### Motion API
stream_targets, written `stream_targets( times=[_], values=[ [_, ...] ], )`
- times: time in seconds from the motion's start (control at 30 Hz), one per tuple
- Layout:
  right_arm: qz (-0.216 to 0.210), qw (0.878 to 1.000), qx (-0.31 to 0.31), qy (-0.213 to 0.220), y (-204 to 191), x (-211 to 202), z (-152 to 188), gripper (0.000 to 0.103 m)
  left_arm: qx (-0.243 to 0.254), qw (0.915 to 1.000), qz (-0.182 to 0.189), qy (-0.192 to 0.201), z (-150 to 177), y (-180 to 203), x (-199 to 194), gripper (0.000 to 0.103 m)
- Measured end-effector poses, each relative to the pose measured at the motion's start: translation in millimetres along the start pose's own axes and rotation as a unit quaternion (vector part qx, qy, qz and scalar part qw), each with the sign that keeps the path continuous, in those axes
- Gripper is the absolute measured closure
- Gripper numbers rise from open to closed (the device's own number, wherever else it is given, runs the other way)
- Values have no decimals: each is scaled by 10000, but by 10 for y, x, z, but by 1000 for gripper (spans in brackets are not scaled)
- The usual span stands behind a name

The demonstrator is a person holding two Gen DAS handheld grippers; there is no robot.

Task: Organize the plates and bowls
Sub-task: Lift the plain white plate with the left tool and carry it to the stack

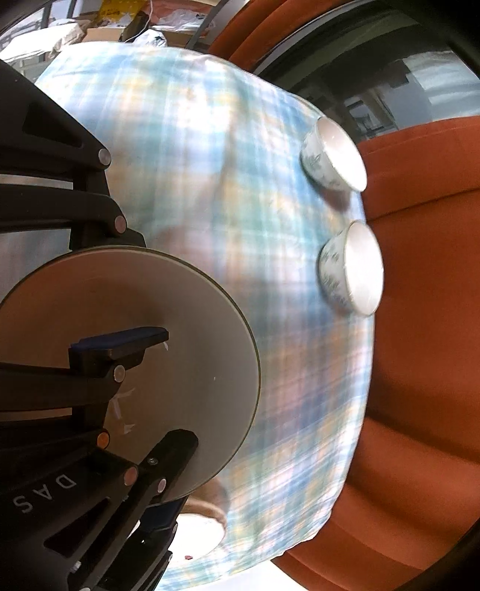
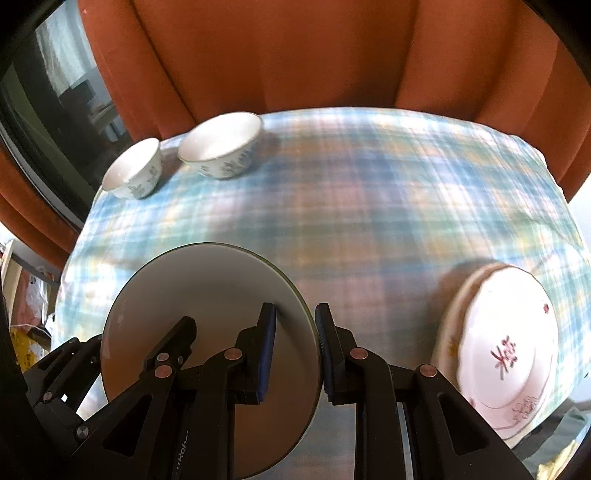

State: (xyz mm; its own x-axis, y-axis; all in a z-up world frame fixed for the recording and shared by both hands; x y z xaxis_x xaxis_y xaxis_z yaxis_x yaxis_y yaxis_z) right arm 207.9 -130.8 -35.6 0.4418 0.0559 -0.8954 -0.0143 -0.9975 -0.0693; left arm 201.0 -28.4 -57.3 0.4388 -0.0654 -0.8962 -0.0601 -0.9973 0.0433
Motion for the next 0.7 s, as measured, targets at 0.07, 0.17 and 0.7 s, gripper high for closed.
stream_targets(
  times=[0.07, 0.17, 0.7],
  values=[
    [-19, 10000, 6, -61, 119, 24, 71, 77, -34, 10000, -9, -47, 80, 92, 23, 73],
    [-77, 9999, -37, -132, 256, 65, 154, 77, -100, 9999, -56, -102, 174, 190, 57, 73],
    [-352, 9972, -429, -508, 453, 319, 388, 77, -517, 9966, -359, -539, 507, 369, 304, 73]
  ],
)
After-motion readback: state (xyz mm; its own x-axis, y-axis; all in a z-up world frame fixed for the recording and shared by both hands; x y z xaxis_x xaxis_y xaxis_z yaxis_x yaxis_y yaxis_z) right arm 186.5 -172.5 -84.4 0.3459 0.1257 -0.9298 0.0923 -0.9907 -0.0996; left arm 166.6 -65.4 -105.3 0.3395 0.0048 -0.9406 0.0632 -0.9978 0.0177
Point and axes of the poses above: each gripper's, at about its wrist camera, not at the fingertips, and x roughly the way its jaws point, y to its right, z to its underside, the point moved 1 cm from there along x, roughly the way its jaws point, and after that the axes turned 2 degrees about z, right-handed, at the moved point
